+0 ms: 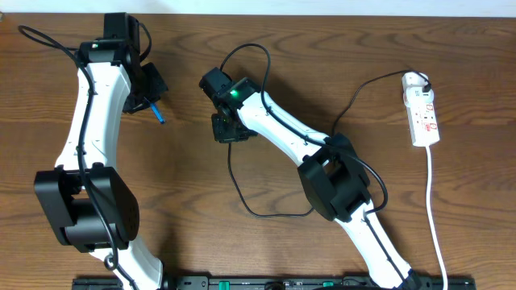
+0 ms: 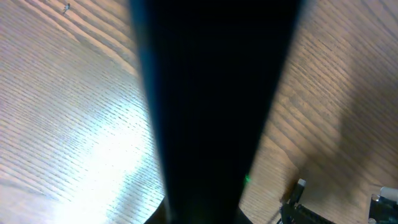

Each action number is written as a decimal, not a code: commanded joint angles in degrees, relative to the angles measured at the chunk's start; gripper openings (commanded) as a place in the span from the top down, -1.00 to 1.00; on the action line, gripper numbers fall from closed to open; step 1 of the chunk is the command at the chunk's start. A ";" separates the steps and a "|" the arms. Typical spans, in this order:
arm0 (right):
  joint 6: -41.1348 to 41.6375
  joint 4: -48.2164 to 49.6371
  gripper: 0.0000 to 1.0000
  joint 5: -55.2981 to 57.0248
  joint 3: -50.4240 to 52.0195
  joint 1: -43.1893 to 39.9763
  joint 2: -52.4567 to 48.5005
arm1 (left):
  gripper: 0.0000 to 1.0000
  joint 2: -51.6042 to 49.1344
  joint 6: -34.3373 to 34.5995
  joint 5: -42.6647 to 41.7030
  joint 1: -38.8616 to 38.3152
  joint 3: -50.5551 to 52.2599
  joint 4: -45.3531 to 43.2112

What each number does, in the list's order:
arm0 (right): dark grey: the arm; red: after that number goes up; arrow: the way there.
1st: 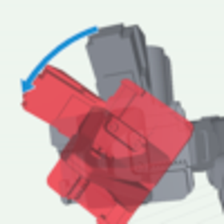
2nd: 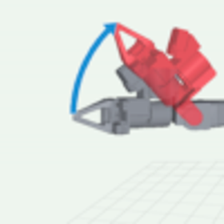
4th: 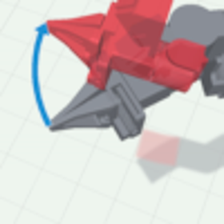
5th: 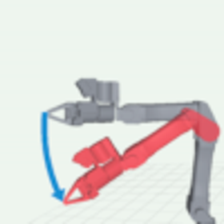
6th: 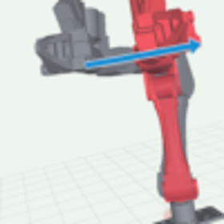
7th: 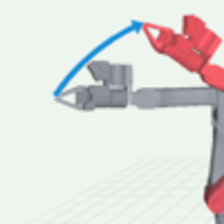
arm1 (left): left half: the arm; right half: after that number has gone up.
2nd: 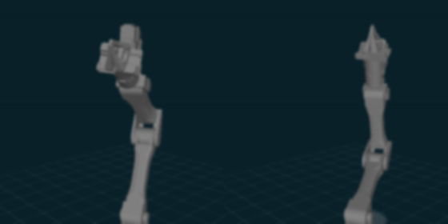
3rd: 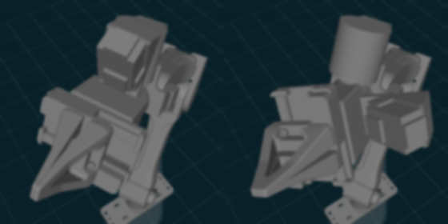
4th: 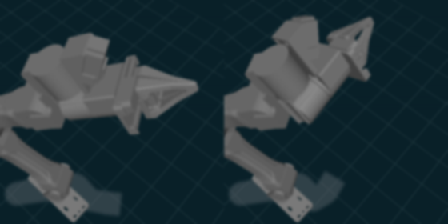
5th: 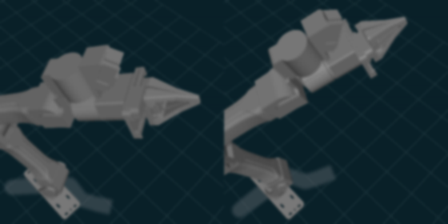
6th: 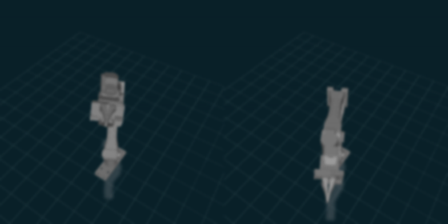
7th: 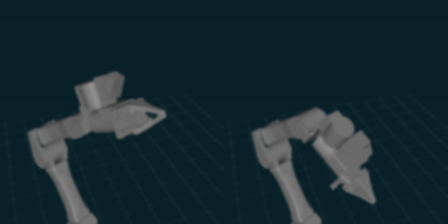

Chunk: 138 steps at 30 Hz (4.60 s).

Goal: Plug charger to phone and switch on socket

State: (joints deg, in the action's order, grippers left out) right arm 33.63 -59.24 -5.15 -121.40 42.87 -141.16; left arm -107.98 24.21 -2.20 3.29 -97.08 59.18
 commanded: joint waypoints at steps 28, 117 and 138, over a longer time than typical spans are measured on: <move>0.22 0.74 0.77 0.42 -0.20 -1.03 -1.36 | 0.86 0.81 0.24 1.22 0.07 -0.63 0.17; -44.68 -0.85 0.98 -76.35 1.46 -21.09 10.01 | 0.86 0.83 3.69 -70.31 6.12 -0.66 -46.25; -45.03 -3.67 0.98 -68.41 1.46 -25.59 22.14 | 0.86 0.83 9.55 -83.84 -1.40 -0.63 -52.61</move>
State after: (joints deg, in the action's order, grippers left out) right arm -10.02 -62.59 -74.83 -119.81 18.13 -125.91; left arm -108.01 33.36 -79.20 2.20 -96.79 7.07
